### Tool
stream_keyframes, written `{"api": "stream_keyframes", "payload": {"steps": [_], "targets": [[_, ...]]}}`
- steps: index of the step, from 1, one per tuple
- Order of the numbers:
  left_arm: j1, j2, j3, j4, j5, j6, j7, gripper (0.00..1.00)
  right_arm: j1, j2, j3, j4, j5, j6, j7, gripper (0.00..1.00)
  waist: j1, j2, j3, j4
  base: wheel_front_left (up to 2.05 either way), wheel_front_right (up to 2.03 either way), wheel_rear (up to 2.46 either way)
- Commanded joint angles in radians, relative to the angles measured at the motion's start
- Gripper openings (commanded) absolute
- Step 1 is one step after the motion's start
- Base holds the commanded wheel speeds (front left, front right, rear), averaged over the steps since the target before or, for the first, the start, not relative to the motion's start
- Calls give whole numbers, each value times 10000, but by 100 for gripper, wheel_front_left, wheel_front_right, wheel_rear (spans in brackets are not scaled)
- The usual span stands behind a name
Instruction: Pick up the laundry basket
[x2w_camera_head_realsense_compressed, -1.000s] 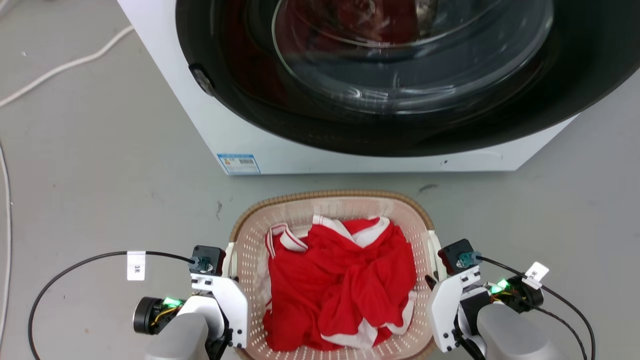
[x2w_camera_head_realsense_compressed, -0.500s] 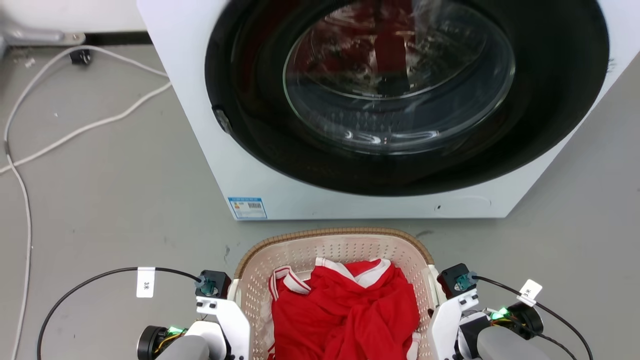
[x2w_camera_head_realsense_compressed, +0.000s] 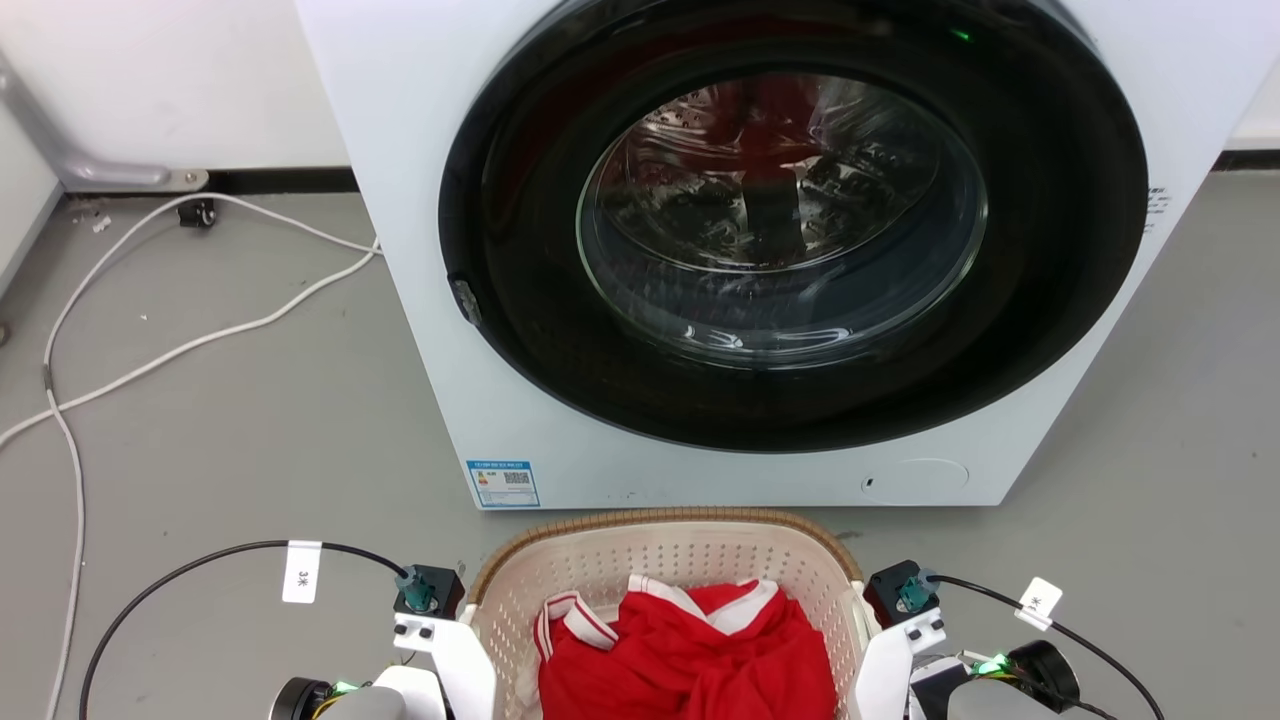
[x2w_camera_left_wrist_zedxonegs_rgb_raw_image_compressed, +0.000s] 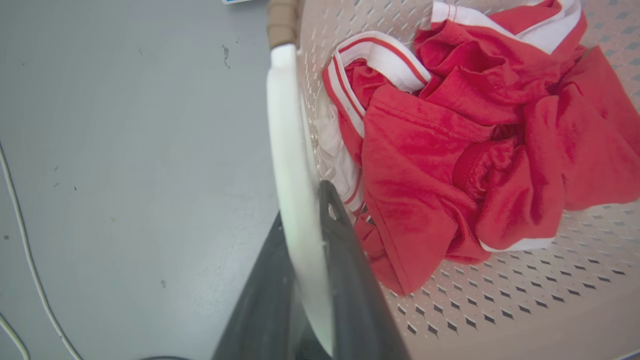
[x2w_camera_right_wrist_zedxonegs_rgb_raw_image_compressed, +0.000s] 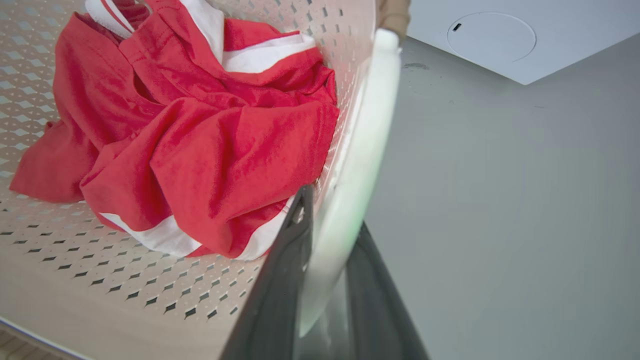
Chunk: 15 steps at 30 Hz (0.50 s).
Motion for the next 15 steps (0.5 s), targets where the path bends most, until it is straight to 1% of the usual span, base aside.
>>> {"api": "stream_keyframes", "payload": {"steps": [1, 15], "targets": [[31, -83, -283, -196, -264, -99, 284, 0, -40, 148, 177, -109, 186, 32, 179, 0, 1, -1, -159, -28, 0, 0, 0], [-121, 92, -1331, -366, -1500, -100, 1257, 0, -237, 127, 929, -135, 1070, 33, 1149, 0, 1, -1, -431, -64, 0, 0, 0]]}}
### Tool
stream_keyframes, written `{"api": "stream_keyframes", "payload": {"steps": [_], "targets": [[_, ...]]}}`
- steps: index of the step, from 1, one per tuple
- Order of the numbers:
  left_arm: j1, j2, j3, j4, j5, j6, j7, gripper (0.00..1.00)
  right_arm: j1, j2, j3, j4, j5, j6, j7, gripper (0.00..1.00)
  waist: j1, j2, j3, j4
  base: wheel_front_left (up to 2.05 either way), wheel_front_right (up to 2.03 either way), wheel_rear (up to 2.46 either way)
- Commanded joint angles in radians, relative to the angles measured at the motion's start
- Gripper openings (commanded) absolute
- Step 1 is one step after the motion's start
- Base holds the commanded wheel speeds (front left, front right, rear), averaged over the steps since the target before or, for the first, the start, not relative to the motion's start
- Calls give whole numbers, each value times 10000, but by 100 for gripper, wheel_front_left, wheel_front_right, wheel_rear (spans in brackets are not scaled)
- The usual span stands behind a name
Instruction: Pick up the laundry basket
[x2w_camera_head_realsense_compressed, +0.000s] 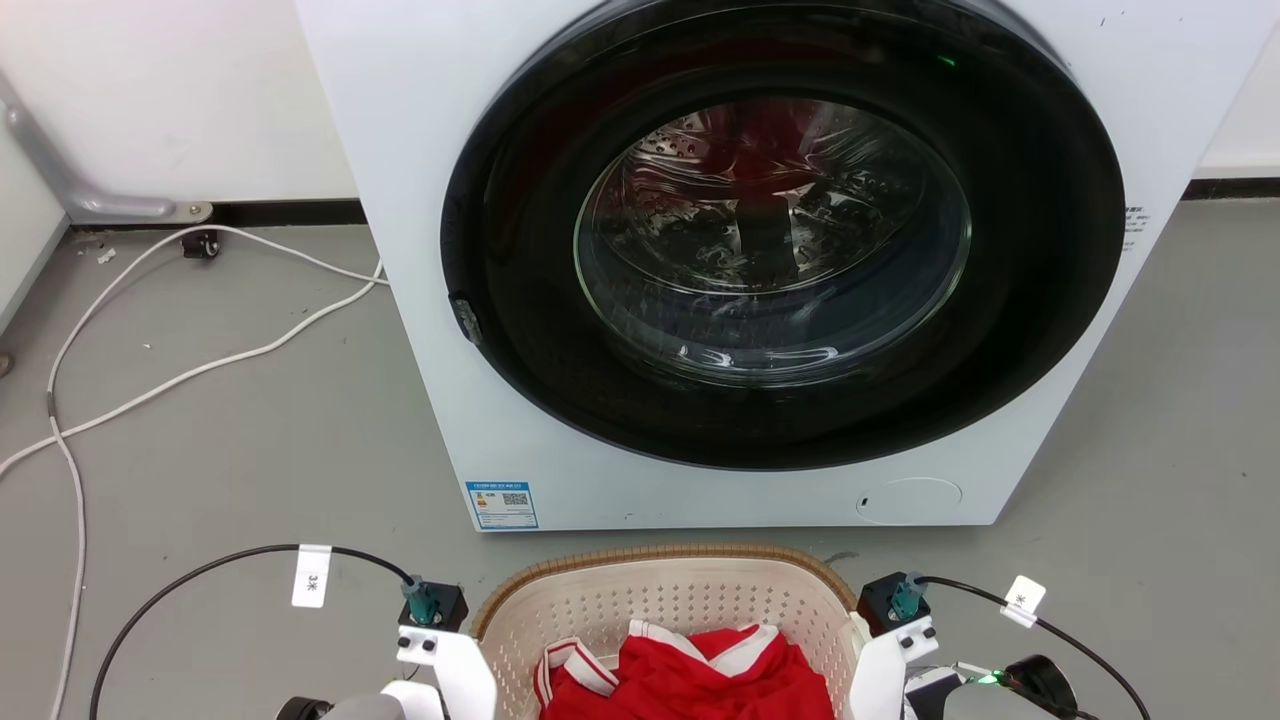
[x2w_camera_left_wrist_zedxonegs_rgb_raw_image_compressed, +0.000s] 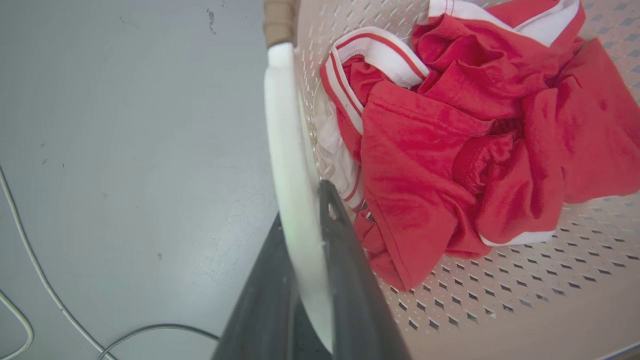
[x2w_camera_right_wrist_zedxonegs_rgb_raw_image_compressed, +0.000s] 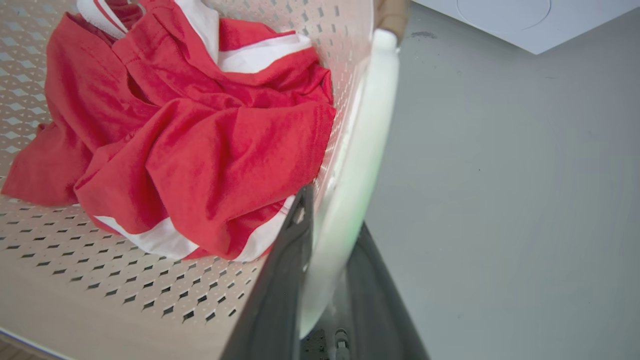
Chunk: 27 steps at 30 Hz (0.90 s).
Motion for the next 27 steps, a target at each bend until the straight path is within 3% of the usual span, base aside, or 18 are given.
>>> {"api": "stream_keyframes", "payload": {"steps": [1, 27], "targets": [[-131, -132, -148, -135, -121, -102, 59, 0, -196, 117, 137, -128, 100, 35, 25, 0, 1, -1, -6, -3, 0, 0, 0], [-426, 50, -1395, 7, -1300, -102, -80, 0, -320, -33, 1159, -76, 1156, 34, 103, 0, 1, -1, 93, -43, 0, 0, 0]]}}
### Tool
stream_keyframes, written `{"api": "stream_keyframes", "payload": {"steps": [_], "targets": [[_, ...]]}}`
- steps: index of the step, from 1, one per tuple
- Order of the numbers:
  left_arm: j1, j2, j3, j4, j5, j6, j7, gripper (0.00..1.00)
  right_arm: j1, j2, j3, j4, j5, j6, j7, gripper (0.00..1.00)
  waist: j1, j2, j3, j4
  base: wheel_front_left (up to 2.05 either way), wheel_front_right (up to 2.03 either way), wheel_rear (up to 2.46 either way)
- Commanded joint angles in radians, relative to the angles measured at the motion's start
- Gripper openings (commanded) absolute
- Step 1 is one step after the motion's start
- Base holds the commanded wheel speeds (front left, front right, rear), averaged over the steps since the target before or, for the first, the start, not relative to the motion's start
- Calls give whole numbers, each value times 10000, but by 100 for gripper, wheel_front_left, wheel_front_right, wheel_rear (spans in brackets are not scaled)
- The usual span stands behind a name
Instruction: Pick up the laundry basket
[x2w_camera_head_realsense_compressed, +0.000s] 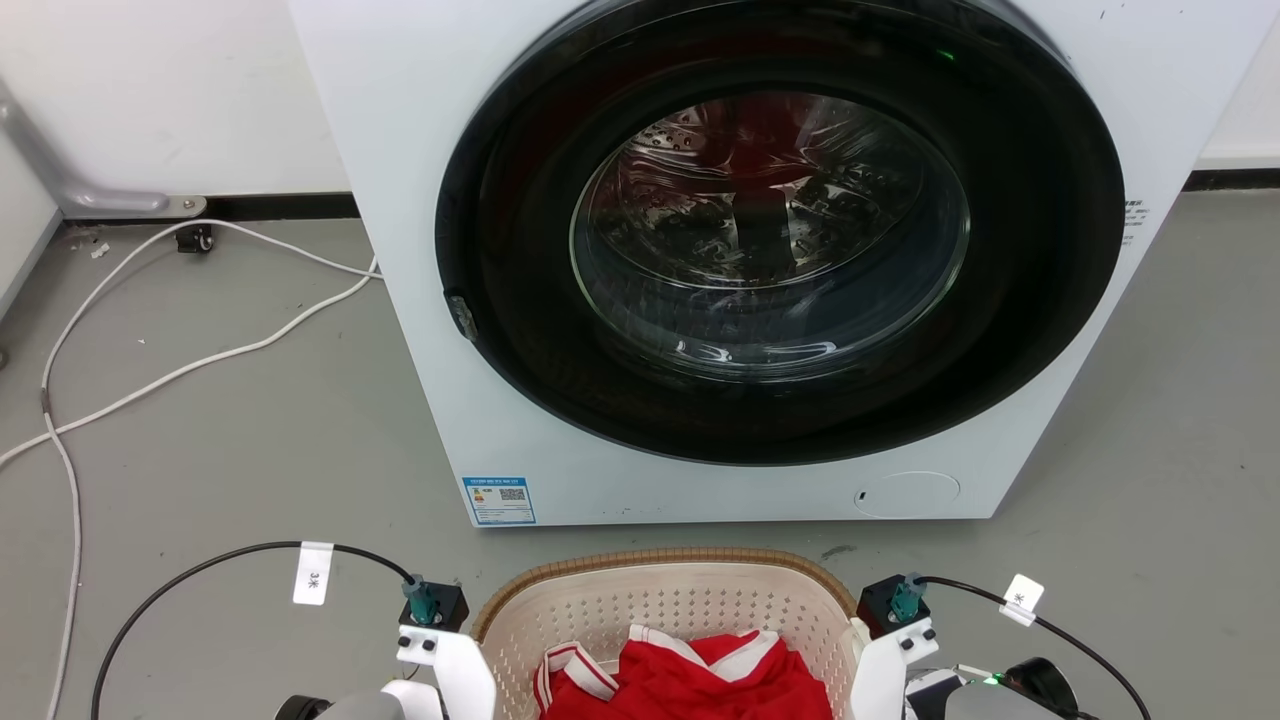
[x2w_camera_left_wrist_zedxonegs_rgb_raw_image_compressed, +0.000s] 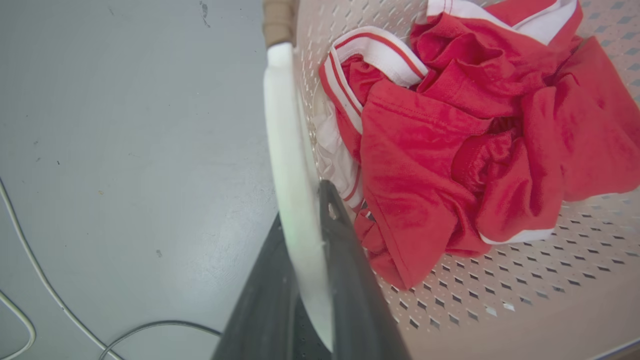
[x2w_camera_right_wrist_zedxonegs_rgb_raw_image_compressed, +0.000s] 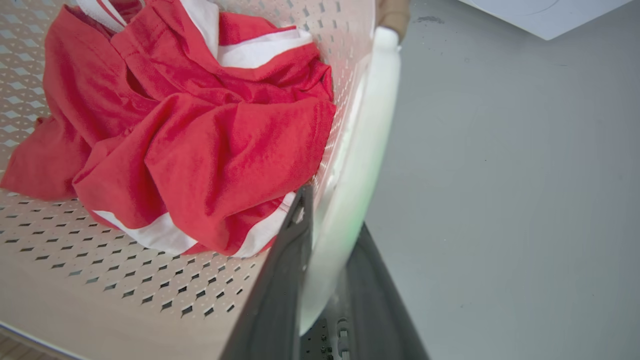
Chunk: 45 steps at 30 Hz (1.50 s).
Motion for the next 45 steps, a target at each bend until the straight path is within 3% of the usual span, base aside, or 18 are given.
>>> {"api": "stream_keyframes", "payload": {"steps": [1, 45], "targets": [[-187, -110, -90, -77, -49, -102, -28, 0, -192, 89, 93, -71, 60, 34, -90, 0, 0, -1, 3, 4, 0, 0, 0], [-442, -16, -1495, 129, -1369, -103, -394, 0, -345, 151, 1275, 129, 1095, 34, -366, 0, 0, -1, 92, -45, 0, 0, 0]]}}
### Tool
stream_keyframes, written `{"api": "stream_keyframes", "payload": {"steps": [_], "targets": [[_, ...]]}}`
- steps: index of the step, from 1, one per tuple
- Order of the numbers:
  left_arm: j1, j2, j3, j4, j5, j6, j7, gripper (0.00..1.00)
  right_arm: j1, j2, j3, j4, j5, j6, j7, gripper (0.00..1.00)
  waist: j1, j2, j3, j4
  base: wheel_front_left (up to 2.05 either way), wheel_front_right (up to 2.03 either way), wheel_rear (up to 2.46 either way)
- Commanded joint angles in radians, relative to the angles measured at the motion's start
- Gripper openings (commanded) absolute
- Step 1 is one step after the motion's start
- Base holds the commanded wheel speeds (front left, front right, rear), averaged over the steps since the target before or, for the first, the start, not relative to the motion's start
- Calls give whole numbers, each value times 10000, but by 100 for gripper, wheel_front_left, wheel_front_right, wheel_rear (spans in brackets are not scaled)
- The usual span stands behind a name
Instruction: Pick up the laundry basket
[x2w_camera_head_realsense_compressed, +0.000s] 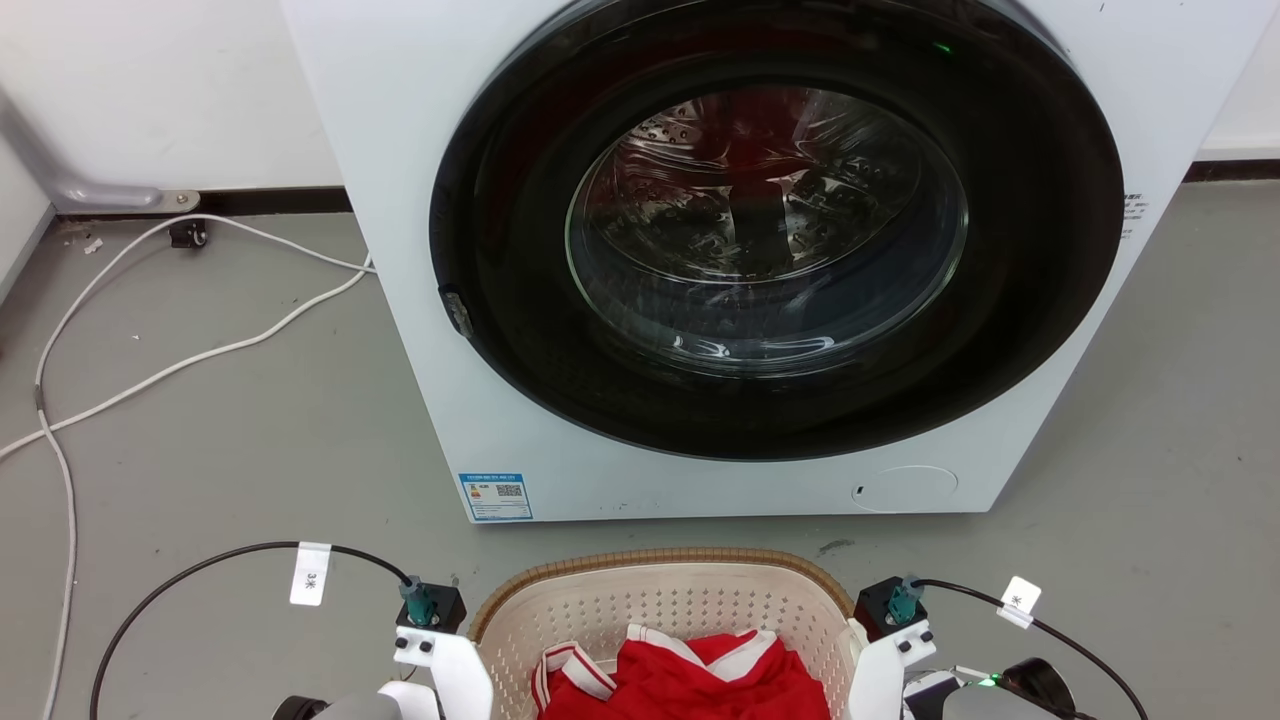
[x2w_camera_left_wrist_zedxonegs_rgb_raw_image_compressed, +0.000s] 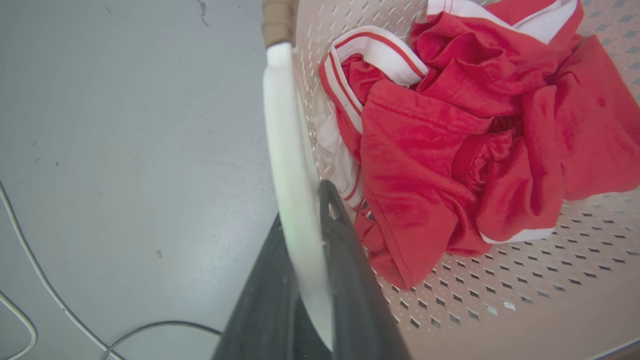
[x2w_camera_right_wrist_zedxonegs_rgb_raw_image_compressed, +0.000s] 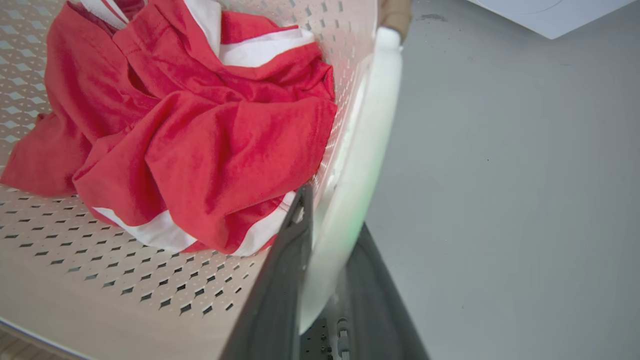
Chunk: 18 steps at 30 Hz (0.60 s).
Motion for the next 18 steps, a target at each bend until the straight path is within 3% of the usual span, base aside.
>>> {"api": "stream_keyframes", "payload": {"steps": [1, 18], "targets": [[-184, -94, -81, -70, -60, -103, -52, 0, -169, 148, 86, -51, 38, 36, -73, 0, 0, -1, -6, 1, 0, 0, 0], [-253, -83, -418, -62, -381, -103, -145, 0, -172, 135, 405, -11, 377, 34, -101, 0, 0, -1, -11, 30, 0, 0, 0]]}}
